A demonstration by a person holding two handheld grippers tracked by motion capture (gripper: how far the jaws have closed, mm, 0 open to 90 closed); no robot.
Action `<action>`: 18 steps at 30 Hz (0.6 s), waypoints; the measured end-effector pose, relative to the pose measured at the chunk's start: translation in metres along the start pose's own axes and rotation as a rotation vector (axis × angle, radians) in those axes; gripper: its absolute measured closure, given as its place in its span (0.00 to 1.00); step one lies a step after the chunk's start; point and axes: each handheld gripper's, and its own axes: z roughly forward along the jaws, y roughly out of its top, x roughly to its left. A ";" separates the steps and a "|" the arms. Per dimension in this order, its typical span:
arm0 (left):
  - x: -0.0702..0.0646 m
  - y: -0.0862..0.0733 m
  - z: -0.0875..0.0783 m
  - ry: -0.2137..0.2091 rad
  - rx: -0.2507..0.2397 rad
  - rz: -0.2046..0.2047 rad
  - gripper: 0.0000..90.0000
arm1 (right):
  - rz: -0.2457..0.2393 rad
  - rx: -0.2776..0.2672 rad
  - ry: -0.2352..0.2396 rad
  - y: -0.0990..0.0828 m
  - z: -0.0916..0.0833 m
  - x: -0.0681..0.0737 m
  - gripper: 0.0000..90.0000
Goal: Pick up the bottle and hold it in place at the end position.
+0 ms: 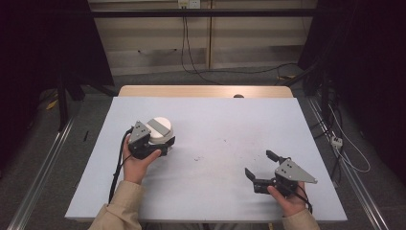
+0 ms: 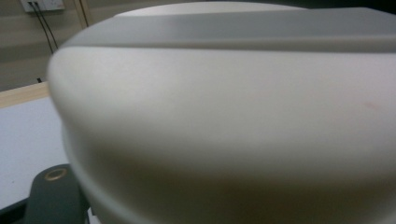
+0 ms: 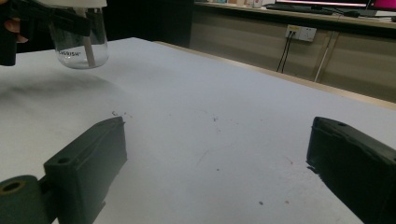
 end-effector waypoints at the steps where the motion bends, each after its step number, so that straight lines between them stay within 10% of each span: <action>1: -0.002 0.001 0.004 -0.012 0.004 -0.003 0.21 | 0.001 0.000 0.003 0.000 0.000 0.000 0.05; 18: -0.015 0.010 0.035 -0.062 0.022 0.019 0.21 | 0.002 -0.003 0.001 0.000 -0.001 0.000 0.05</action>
